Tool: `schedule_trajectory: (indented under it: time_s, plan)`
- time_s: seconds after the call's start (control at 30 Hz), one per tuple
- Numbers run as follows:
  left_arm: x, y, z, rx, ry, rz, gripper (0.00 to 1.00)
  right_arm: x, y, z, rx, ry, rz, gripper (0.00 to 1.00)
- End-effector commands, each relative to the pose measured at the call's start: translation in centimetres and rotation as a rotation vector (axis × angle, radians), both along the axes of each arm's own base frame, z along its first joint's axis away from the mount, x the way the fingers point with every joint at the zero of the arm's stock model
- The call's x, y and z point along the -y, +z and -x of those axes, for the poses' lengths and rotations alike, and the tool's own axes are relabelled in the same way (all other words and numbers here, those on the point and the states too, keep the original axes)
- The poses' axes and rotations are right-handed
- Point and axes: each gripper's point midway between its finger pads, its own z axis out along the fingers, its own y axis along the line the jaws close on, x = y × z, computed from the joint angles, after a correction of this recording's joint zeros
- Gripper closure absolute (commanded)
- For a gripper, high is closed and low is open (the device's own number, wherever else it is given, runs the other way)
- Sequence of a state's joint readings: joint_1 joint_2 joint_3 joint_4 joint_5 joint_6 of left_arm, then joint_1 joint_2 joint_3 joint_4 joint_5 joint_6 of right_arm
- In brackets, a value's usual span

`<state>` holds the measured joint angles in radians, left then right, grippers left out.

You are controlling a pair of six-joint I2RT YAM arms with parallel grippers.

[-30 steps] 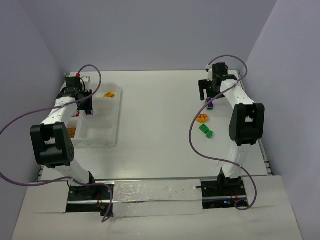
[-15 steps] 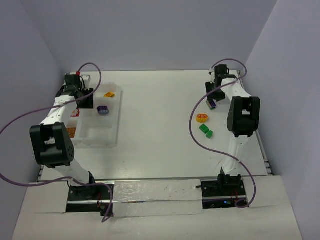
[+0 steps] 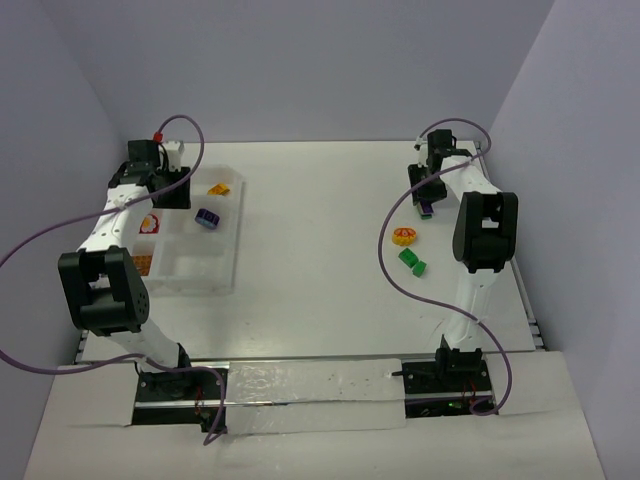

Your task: Sort the legos into containers by color

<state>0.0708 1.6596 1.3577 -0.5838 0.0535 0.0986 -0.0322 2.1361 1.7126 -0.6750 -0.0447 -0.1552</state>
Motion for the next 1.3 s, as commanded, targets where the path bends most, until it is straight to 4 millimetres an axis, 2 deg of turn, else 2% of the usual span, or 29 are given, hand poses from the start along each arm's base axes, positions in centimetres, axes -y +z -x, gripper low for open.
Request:
schedule_trajectory:
  time_s: [0.0, 0.07, 0.1, 0.4, 0.67, 0.8, 0.93, 0.97, 1.1, 1.27]
  plan:
    - [1.3, 2.4, -0.7, 0.052, -0.048, 0.036, 0.40, -0.2, 0.2, 0.0, -0.002, 0.001, -0.013, 0.38]
    - [1.5, 2.6, -0.7, 0.056, -0.053, 0.039, 0.39, -0.2, 0.4, -0.1, 0.005, -0.001, -0.016, 0.30]
    - [1.6, 2.7, -0.6, 0.057, -0.054, 0.042, 0.39, -0.2, 0.6, -0.1, 0.008, -0.001, -0.018, 0.30]
    - [1.9, 2.4, -0.3, 0.056, -0.063, 0.046, 0.39, -0.9, 3.3, -0.5, 0.069, 0.021, -0.050, 0.40]
    - [2.2, 2.4, -0.5, 0.056, -0.074, 0.053, 0.39, -0.4, 4.8, -0.7, 0.111, 0.023, -0.049, 0.39]
    - [2.2, 2.4, -0.7, 0.055, -0.077, 0.050, 0.39, -0.2, 5.3, -0.8, 0.129, 0.033, -0.053, 0.35]
    - [2.3, 2.4, -0.9, 0.053, -0.077, 0.053, 0.39, 0.6, 4.3, -0.8, 0.090, 0.012, -0.025, 0.32]
    - [2.3, 2.3, -0.9, 0.052, -0.077, 0.054, 0.39, 0.8, 3.4, -0.5, 0.060, 0.007, -0.023, 0.30]
    - [2.4, 2.3, -1.0, 0.049, -0.079, 0.054, 0.39, 1.0, 2.6, -0.5, 0.023, 0.007, -0.020, 0.31]
    - [2.4, 2.4, -1.1, 0.049, -0.082, 0.053, 0.39, 1.0, 1.3, -0.4, -0.008, 0.018, -0.021, 0.40]
